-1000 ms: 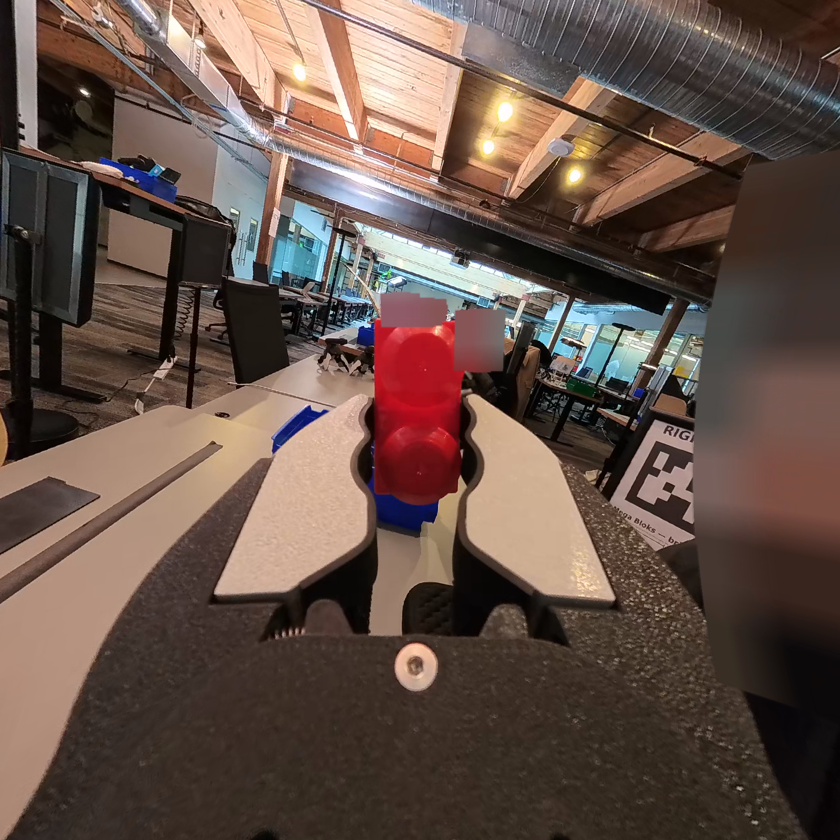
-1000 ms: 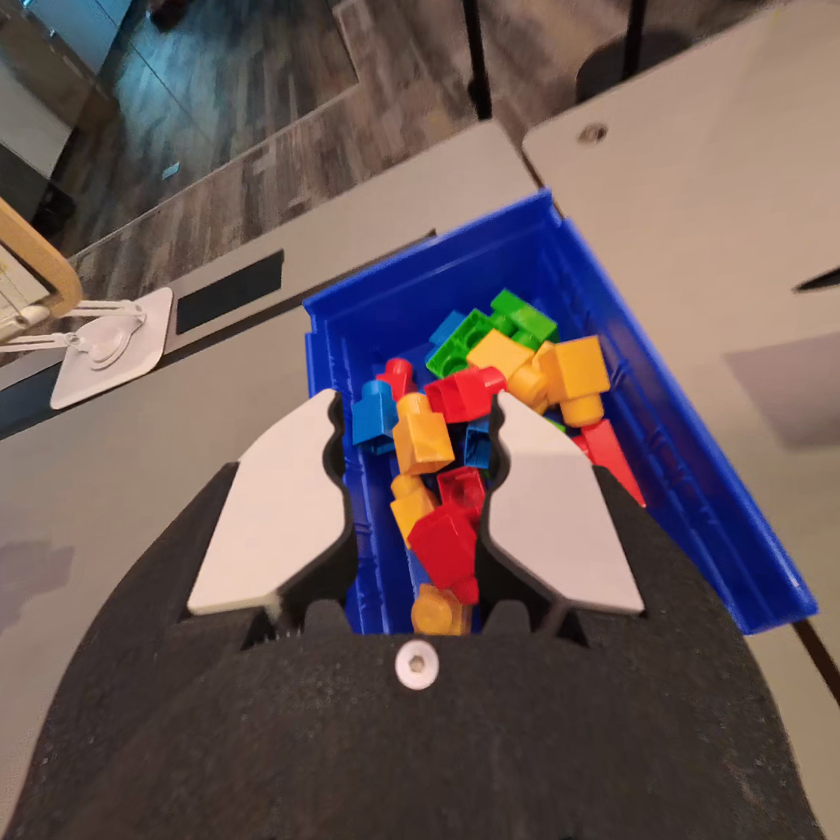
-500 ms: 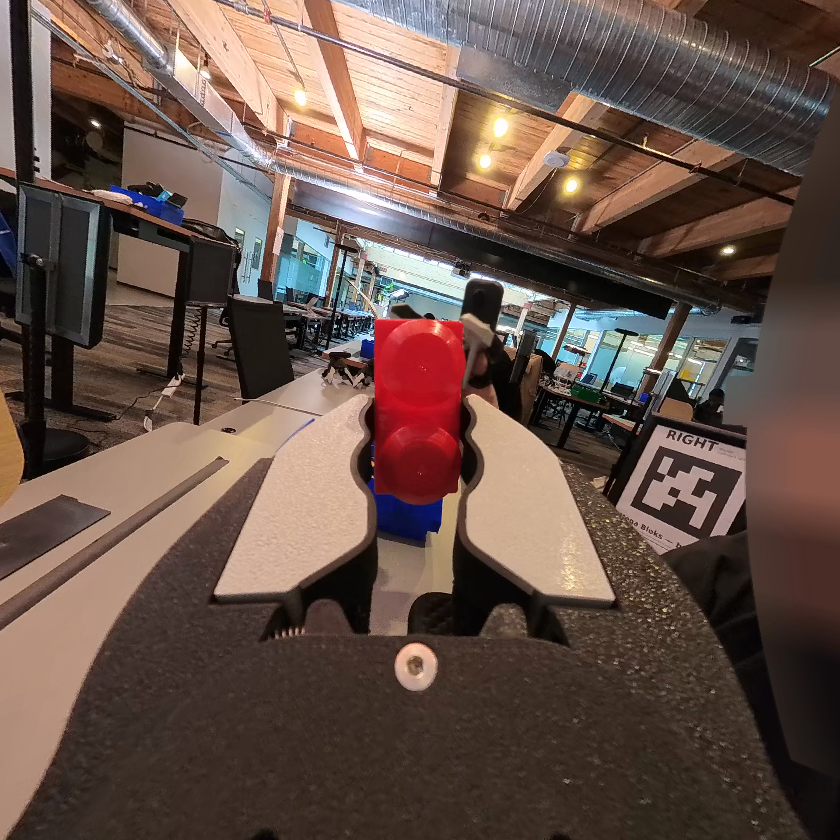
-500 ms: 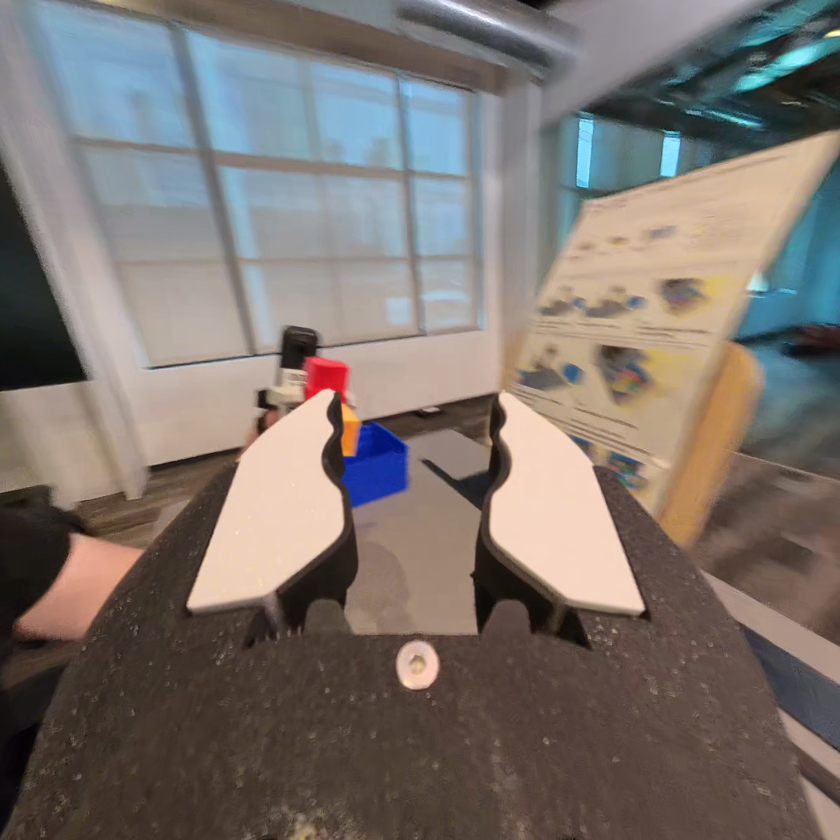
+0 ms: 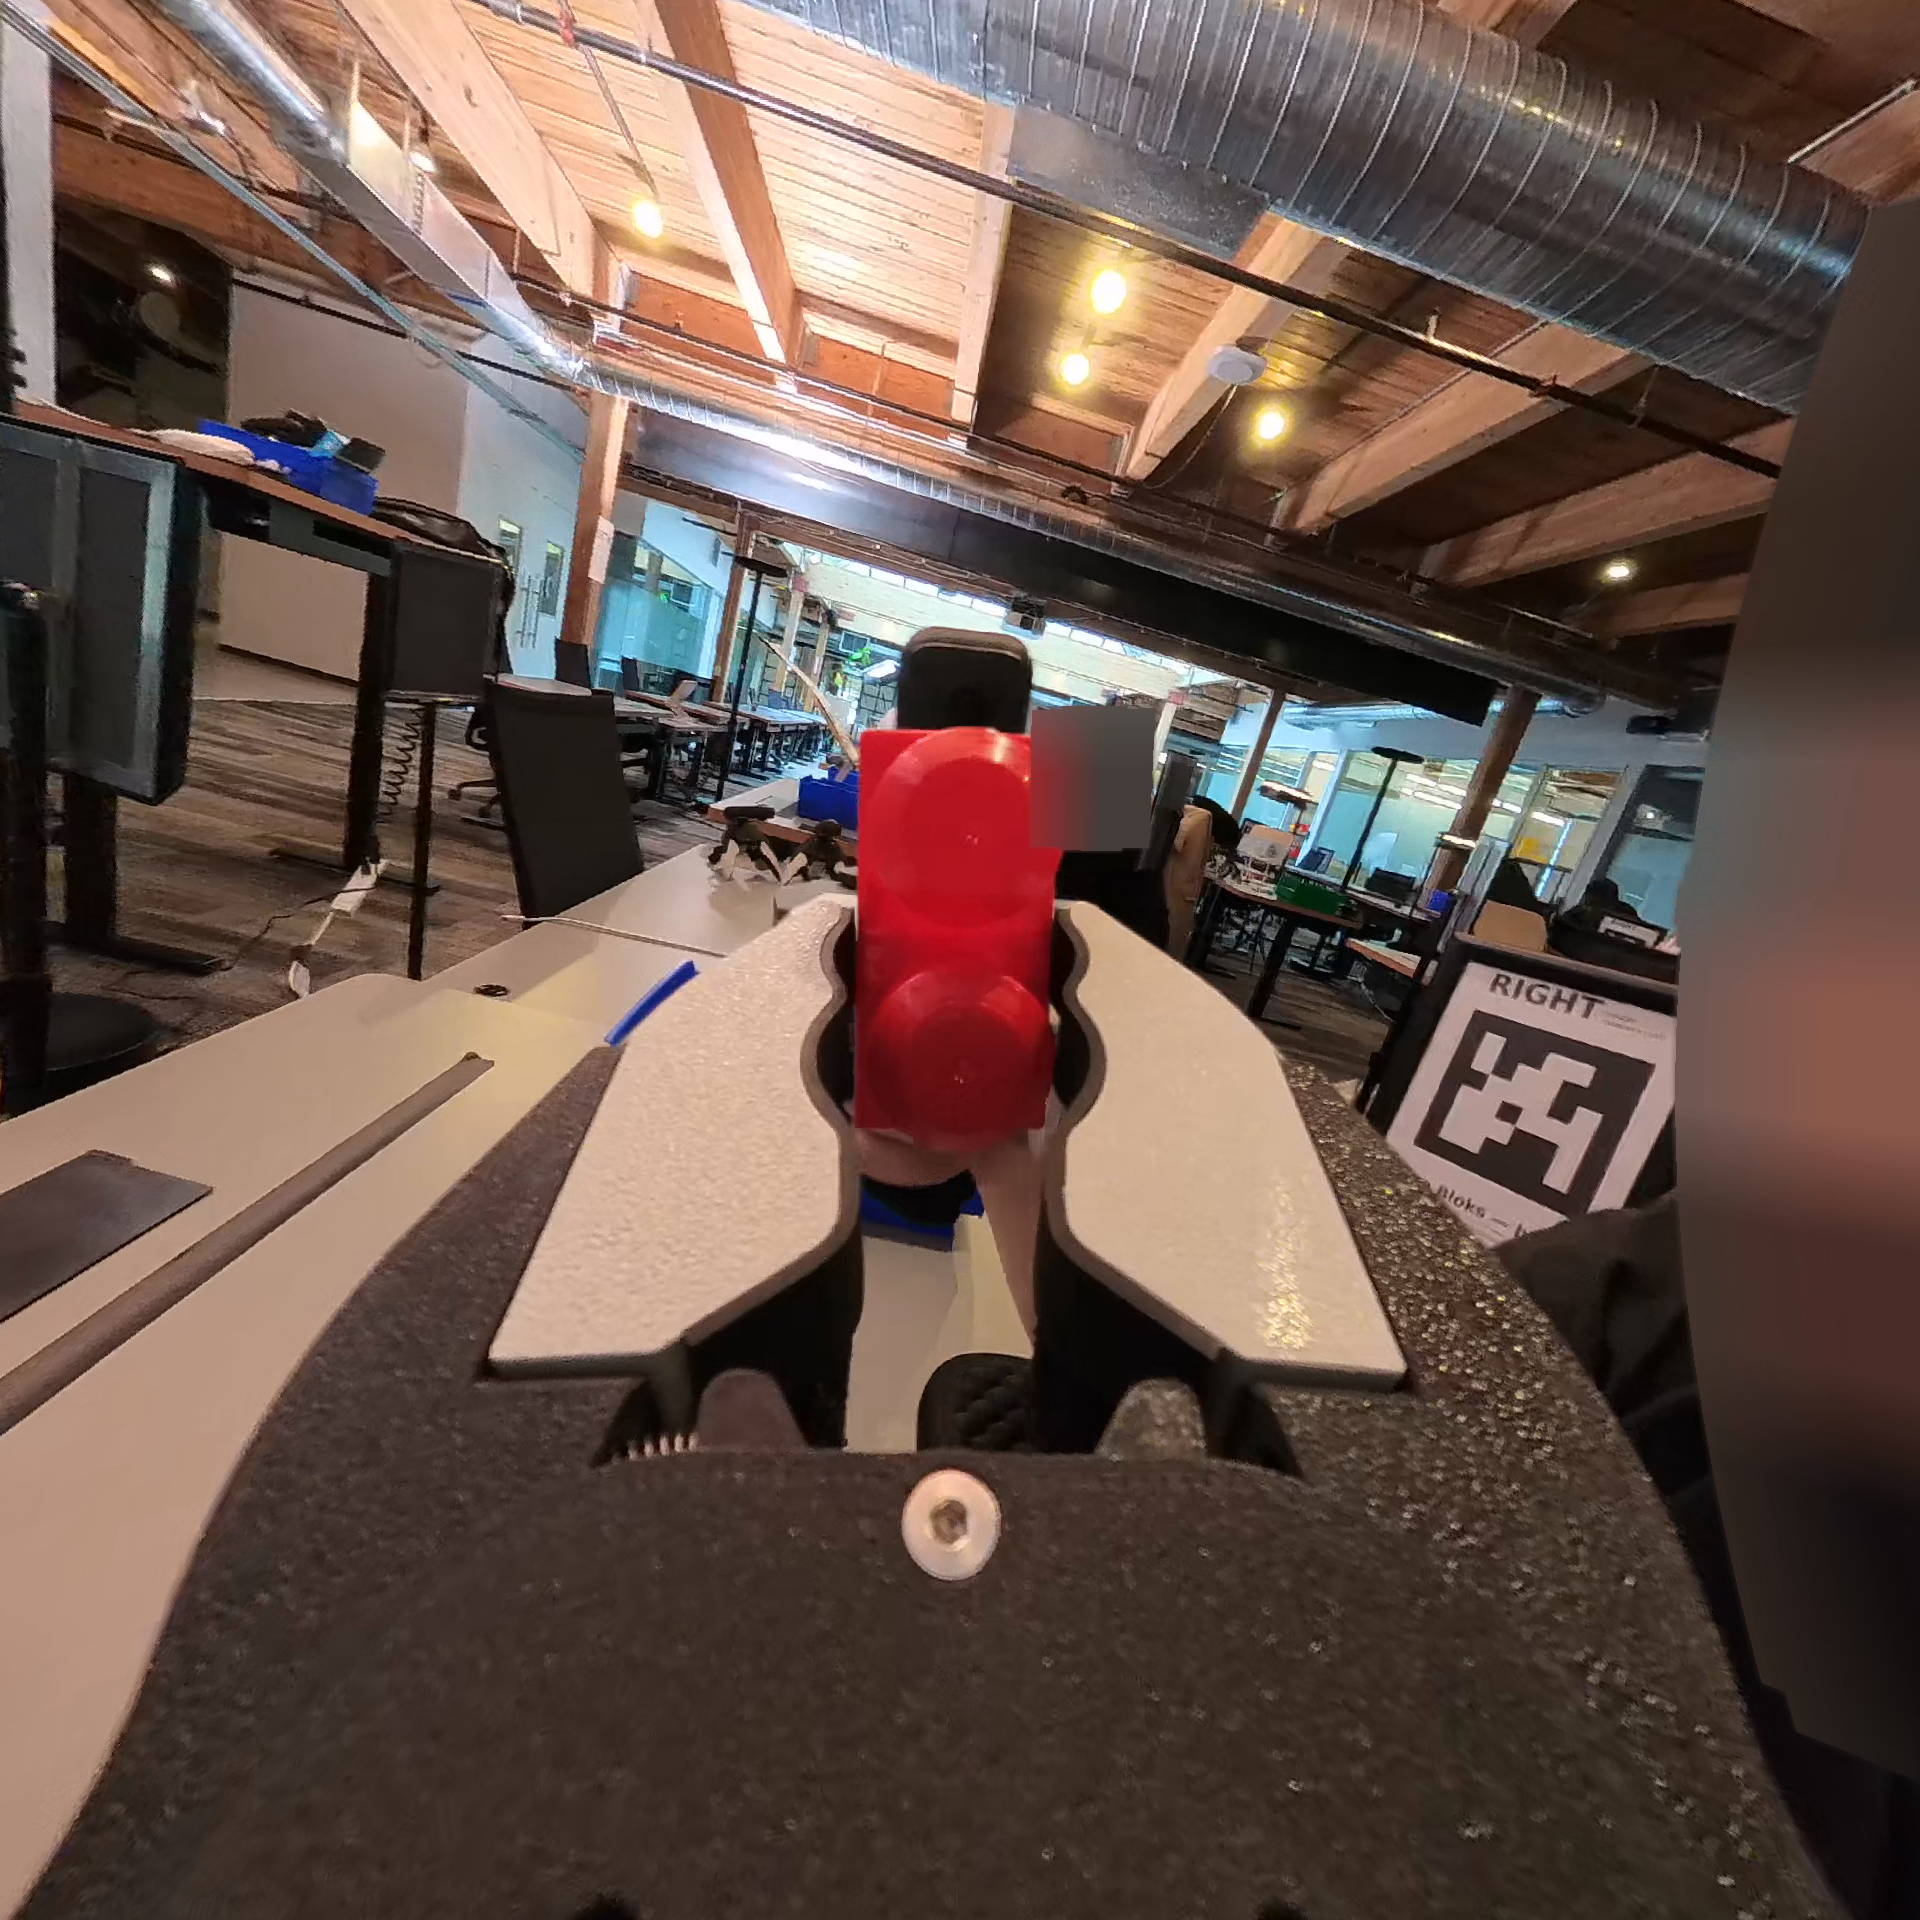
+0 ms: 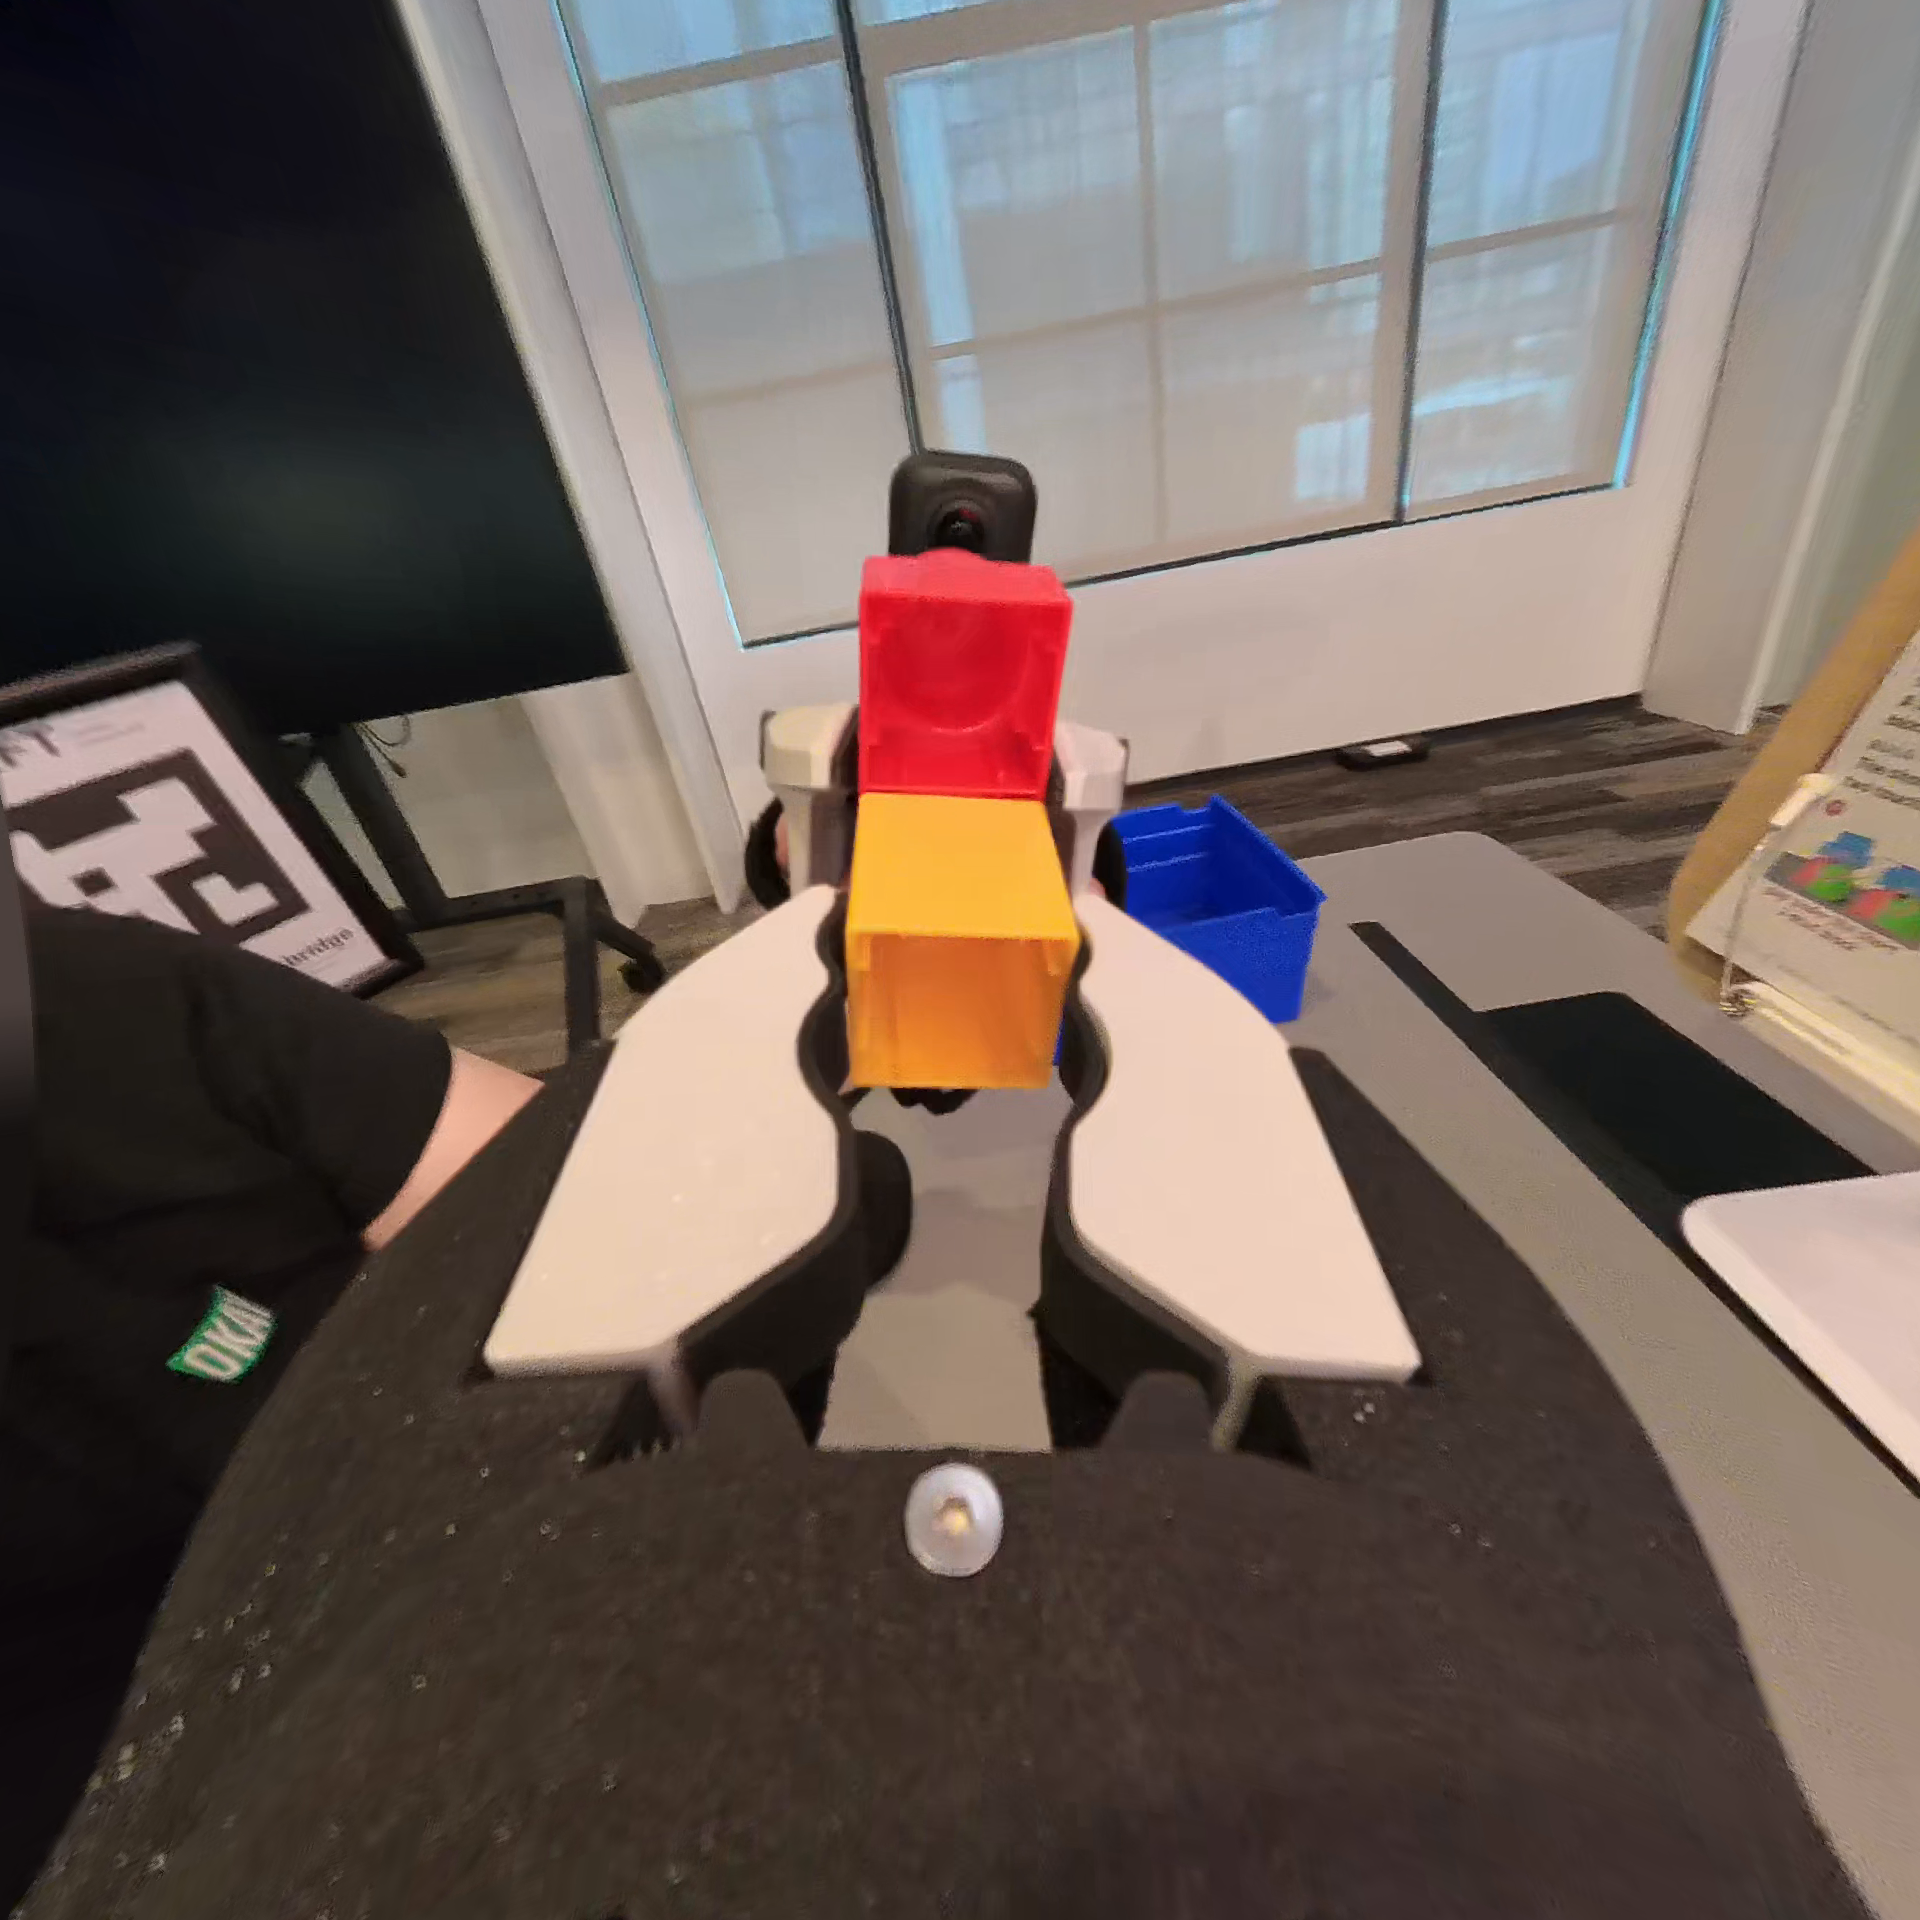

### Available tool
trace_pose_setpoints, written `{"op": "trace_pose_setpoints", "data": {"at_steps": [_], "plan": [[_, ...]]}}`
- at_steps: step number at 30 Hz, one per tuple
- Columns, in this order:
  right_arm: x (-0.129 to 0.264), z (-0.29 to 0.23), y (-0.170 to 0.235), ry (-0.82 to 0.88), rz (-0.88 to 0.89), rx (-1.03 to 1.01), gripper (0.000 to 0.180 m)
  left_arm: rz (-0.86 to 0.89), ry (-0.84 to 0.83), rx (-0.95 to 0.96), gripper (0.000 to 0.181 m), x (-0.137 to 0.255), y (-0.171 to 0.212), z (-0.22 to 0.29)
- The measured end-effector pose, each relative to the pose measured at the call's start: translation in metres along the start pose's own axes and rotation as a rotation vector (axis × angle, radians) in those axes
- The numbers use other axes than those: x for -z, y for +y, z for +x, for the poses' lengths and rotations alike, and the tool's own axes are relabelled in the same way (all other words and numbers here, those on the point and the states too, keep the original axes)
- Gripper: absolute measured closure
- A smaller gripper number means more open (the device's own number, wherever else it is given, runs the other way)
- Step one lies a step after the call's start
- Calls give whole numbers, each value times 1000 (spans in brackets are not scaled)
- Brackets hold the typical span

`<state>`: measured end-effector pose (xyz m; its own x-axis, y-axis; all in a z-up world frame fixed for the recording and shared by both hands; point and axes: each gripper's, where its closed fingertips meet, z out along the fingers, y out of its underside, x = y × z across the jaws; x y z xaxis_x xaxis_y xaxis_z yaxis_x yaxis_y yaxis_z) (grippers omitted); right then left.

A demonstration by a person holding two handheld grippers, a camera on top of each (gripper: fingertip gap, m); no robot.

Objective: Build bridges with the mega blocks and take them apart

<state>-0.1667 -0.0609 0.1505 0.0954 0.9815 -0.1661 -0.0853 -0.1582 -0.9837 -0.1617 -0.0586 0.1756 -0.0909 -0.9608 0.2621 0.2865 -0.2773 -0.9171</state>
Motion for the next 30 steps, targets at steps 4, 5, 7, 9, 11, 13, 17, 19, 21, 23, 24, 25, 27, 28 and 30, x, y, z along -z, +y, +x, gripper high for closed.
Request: {"op": "trace_pose_setpoints", "data": {"at_steps": [4, 5, 7, 9, 11, 13, 17, 19, 21, 23, 24, 25, 27, 28, 30], "plan": [[6, 0, -7, -36, 52, -26, 144, -23, -12, -9, 140, -3, 4, -1], [8, 3, -7, -20, 51, -19, 144, -35, -22, -15, 133, -4, 6, -1], [12, 7, -9, 3, 60, -2, 144, -74, -42, -29, 129, -5, 13, -5], [16, 8, -12, 0, 83, -9, 144, -122, -61, -38, 127, -7, 22, -9], [17, 7, -12, -23, 77, -24, 144, -139, -64, -41, 138, -10, 27, -11], [18, 8, -11, -26, 72, -28, 144, -118, -56, -37, 145, -11, 26, -12], [18, 10, -8, -24, 60, -34, 144, -115, -56, -34, 145, -11, 26, -14], [18, 11, -9, -27, 65, -41, 144, -97, -67, -29, 145, -11, 24, -15], [19, 12, -9, -26, 68, -38, 144, -54, -73, -18, 146, -11, 18, -15], [24, 13, -13, -19, 79, -34, 144, -4, -65, 16, 146, -9, 11, -15], [32, 17, -19, 12, 108, -28, 144, 61, -64, 39, 146, -2, 0, -15], [44, 21, -26, 33, 138, -25, 144, 128, -59, 61, 146, 8, -14, -17], [69, 21, -36, 32, 165, -27, 144, 192, -86, 47, 145, 33, -34, -22], [79, 19, -40, 30, 176, -23, 144, 198, -124, 11, 145, 43, -41, -25], [90, 16, -45, 36, 189, -10, 144, 226, -180, -57, 145, 59, -54, -24]]}}
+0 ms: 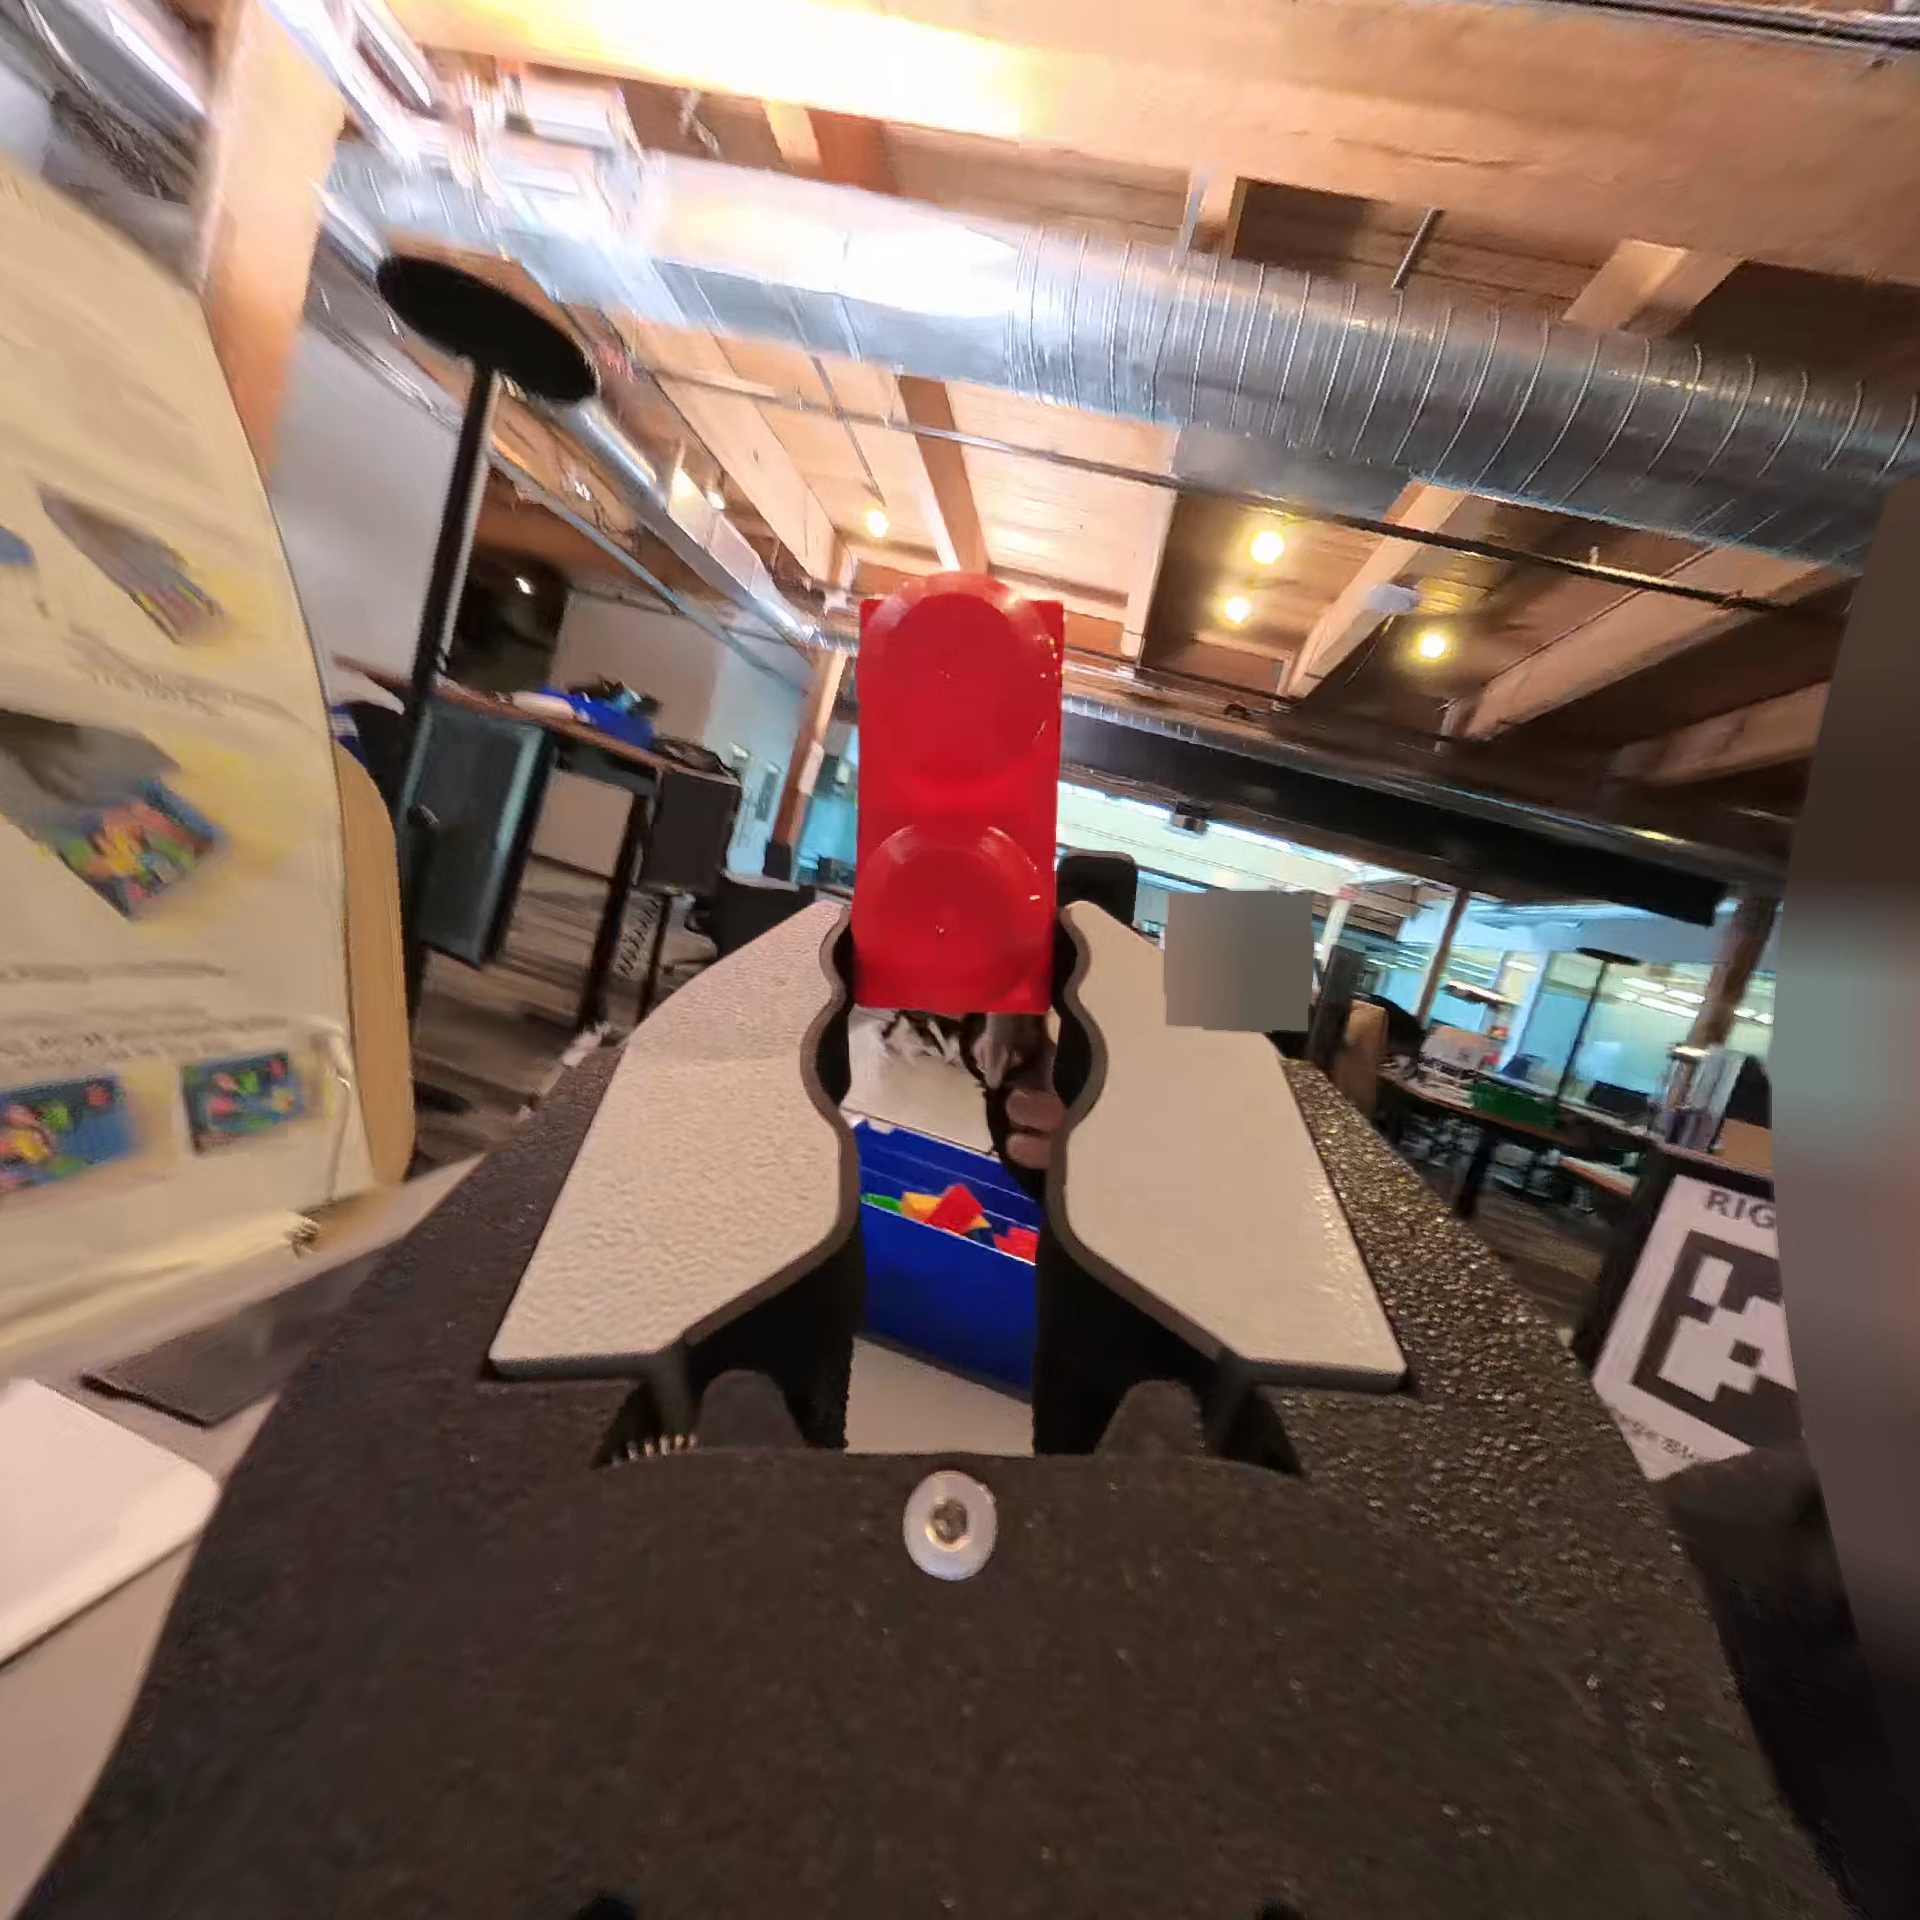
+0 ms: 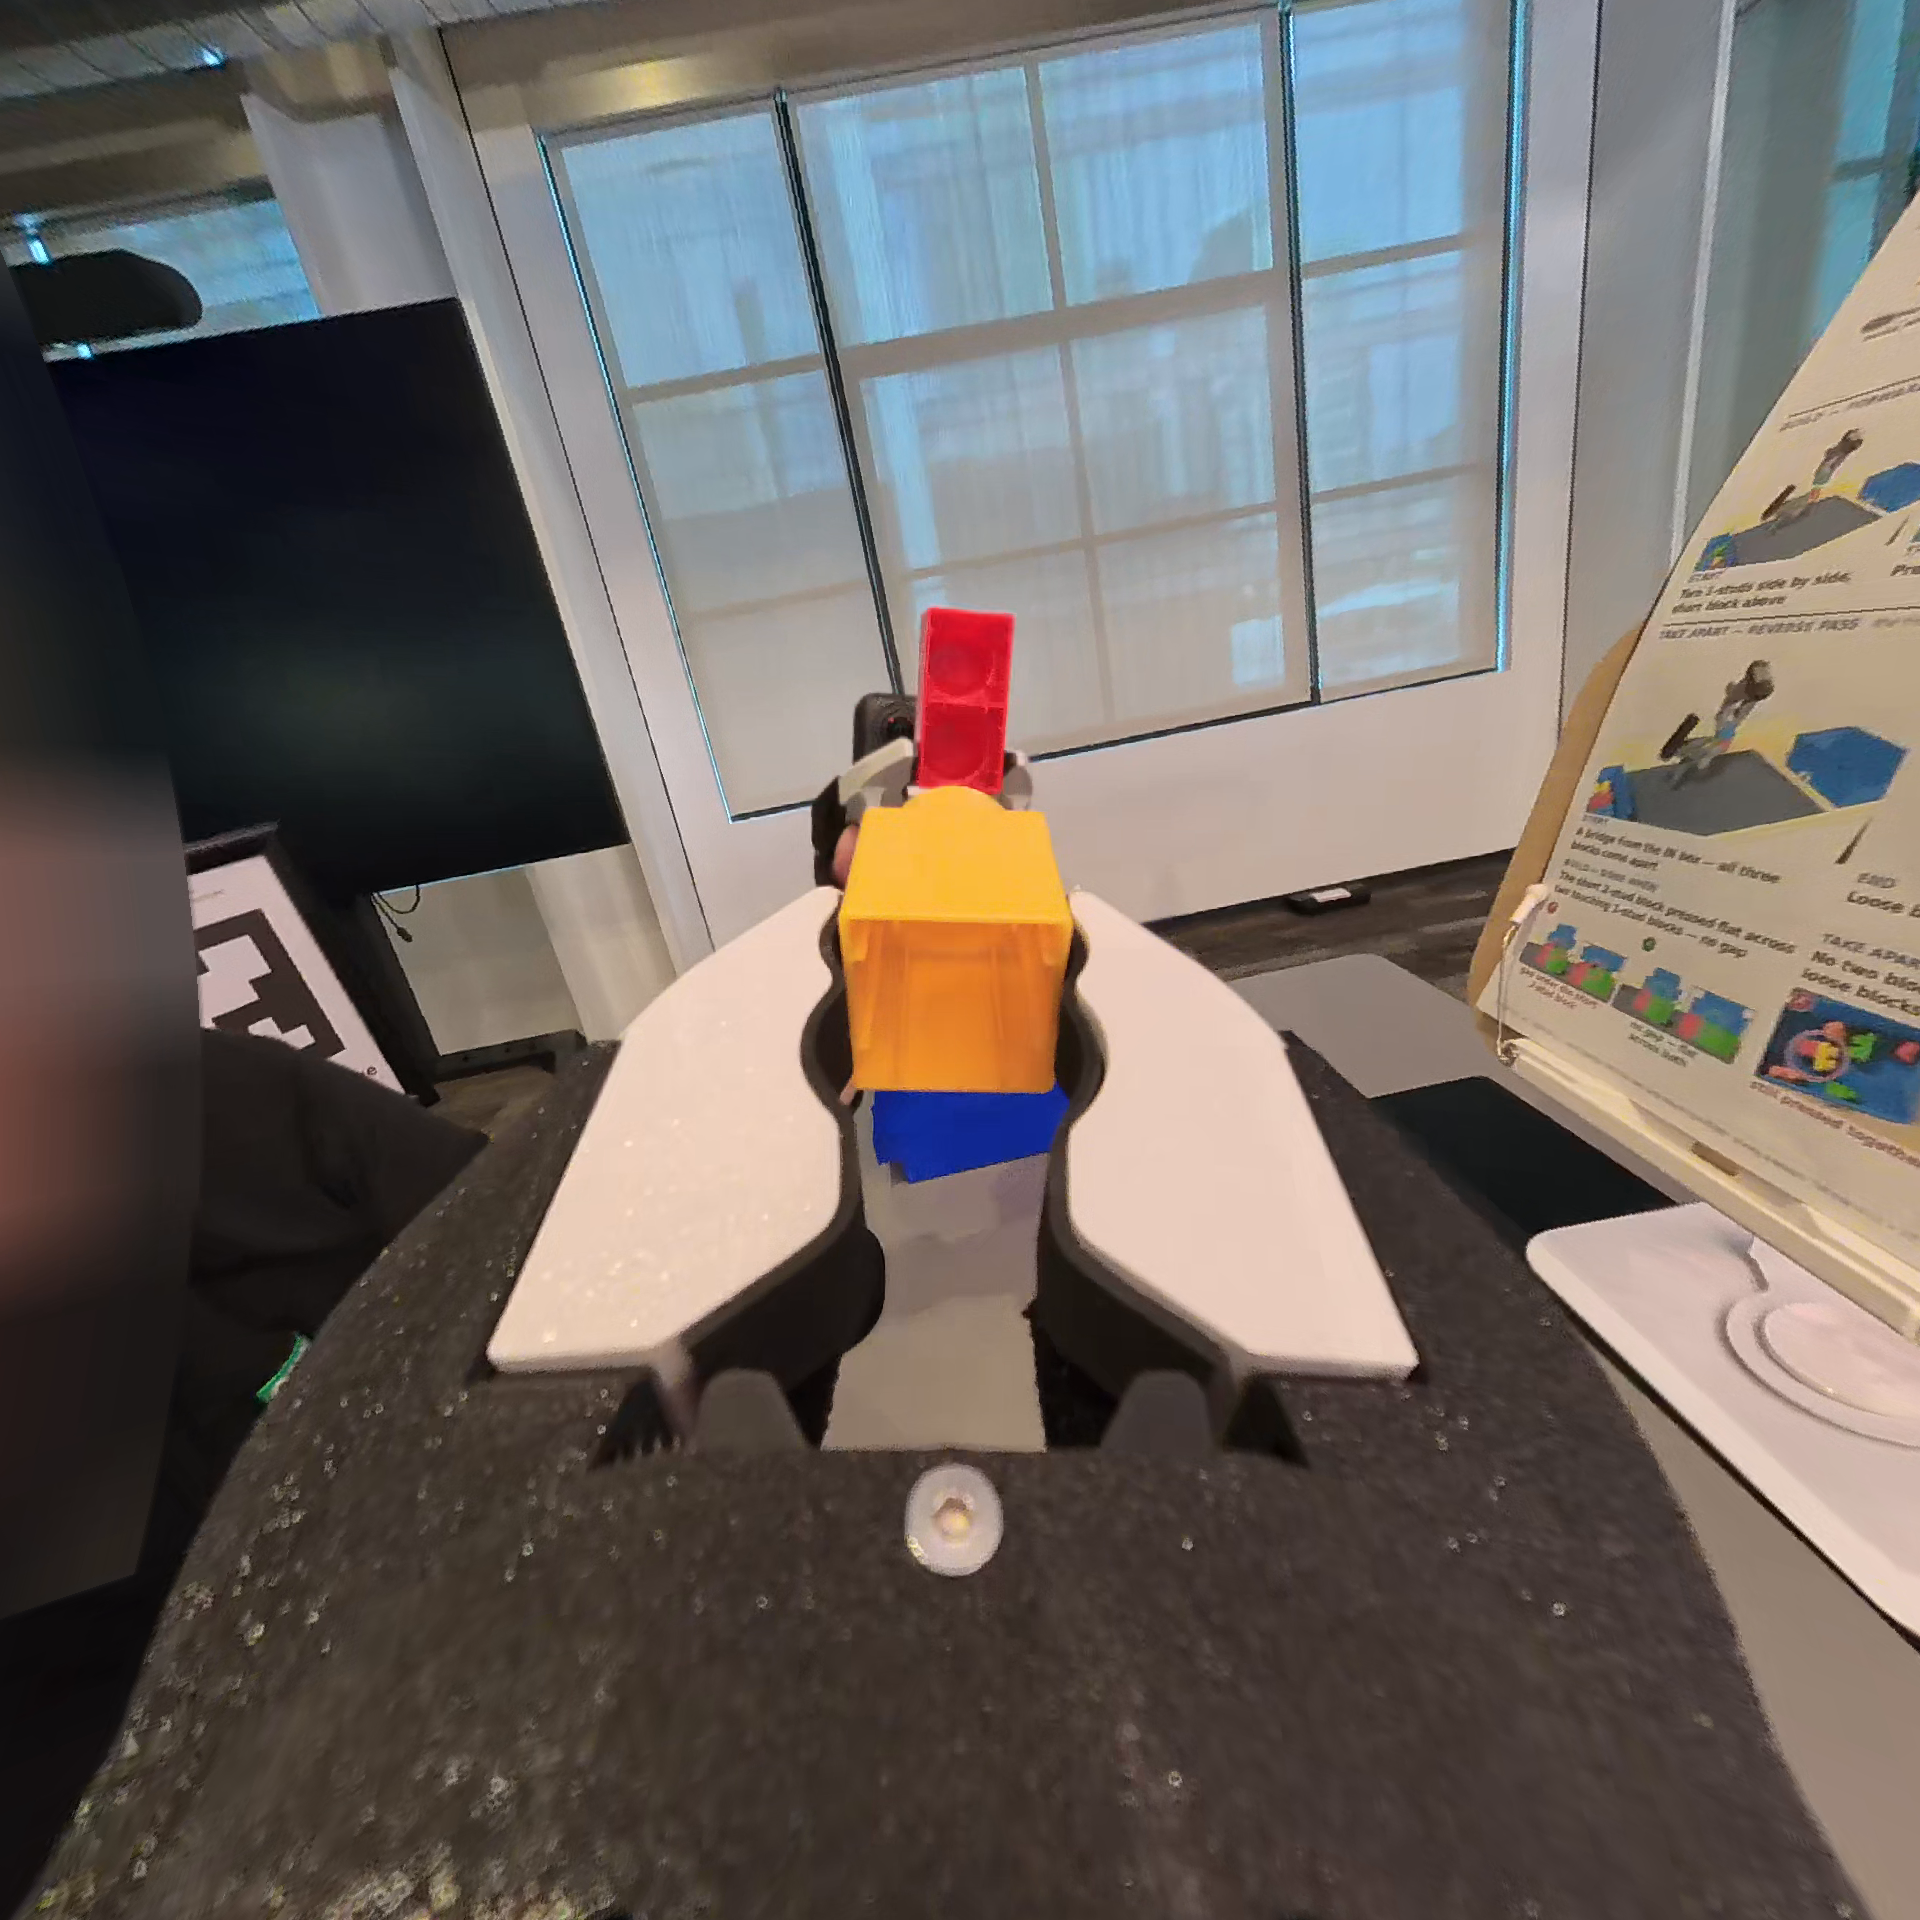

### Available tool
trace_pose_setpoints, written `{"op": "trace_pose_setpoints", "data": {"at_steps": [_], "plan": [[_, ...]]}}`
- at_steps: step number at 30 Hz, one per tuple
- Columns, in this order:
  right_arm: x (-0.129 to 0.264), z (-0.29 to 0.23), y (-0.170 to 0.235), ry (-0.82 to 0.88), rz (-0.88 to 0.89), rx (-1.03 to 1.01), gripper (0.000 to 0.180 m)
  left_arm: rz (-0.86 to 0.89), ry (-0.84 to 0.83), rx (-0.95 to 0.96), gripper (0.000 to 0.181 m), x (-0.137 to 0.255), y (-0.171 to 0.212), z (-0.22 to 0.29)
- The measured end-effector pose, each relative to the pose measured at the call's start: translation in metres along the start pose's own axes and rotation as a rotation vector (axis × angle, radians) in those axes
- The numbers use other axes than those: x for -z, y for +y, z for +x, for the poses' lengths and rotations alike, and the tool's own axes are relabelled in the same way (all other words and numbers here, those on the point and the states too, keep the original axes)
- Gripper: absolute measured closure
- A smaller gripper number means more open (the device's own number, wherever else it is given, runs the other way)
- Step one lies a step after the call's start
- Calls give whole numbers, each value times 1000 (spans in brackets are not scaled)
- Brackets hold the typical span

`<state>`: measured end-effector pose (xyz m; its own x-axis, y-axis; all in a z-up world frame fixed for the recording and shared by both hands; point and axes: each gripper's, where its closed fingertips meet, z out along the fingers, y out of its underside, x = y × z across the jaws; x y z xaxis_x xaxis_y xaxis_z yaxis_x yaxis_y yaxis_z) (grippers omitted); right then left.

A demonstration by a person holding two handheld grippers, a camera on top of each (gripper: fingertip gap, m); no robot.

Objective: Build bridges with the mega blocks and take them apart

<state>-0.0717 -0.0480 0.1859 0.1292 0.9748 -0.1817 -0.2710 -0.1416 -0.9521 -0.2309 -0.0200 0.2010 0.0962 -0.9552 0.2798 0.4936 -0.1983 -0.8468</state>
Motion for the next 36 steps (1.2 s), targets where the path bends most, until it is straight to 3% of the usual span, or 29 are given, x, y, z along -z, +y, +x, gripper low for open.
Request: {"op": "trace_pose_setpoints", "data": {"at_steps": [4, 6, 8, 10, 13, 16, 20, 25, 32, 36], "plan": [[-2, -5, 12, 11, -106, 7, 144, -38, 31, -37, 145, 1, 0, 10], [29, 4, 9, 189, -213, 103, 144, -50, 60, -23, 145, -3, 5, 14], [117, 37, -6, 685, -325, 270, 144, -67, 91, -5, 145, -7, 9, 20], [238, 48, 2, 1147, -457, 204, 144, -82, 109, -5, 145, -10, 13, 24], [366, 35, 53, 1428, -418, -218, 144, -115, 130, -6, 145, -15, 22, 28], [432, 31, 97, 1539, -344, -481, 144, -137, 140, 17, 145, -21, 31, 27], [445, 41, 137, 1496, -341, -682, 144, -173, 151, 43, 145, -28, 46, 27], [444, 51, 155, 1480, -403, -746, 144, -204, 150, 41, 145, -32, 55, 27], [444, 51, 139, 1518, -334, -734, 125, -211, 152, 52, 145, -33, 58, 25], [409, 58, 89, 1453, -233, -530, 128, -235, 149, 42, 145, -36, 64, 26]]}}
